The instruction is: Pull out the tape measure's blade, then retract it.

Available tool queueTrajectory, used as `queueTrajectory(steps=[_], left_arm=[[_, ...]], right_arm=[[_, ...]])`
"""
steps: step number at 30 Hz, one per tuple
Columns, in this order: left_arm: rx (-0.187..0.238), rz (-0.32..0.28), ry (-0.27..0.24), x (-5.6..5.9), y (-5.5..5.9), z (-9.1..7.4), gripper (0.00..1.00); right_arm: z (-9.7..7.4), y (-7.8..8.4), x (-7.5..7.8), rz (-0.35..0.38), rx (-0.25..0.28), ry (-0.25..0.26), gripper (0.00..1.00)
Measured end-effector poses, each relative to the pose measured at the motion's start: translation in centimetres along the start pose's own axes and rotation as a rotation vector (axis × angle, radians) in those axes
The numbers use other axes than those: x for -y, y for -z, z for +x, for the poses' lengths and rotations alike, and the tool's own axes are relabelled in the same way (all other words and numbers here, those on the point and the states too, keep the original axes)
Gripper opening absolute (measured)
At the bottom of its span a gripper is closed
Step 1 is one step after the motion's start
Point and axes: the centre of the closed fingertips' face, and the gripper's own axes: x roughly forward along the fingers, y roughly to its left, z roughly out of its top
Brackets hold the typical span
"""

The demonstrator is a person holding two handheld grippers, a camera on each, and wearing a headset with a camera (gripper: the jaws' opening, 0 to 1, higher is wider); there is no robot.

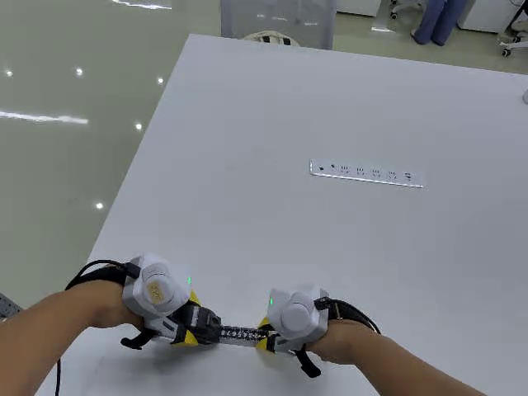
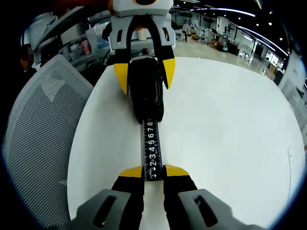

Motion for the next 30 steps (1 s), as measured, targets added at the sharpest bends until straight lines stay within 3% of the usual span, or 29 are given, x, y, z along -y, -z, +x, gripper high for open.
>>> queueTrajectory(steps=[30], left_arm=[[-0.003,-0.008,-0.006,-0.16,0.10,0.05,0.34]], right_arm=[[-0.40,0.59,0.22,0.001,-0.008,0.009,0.14]])
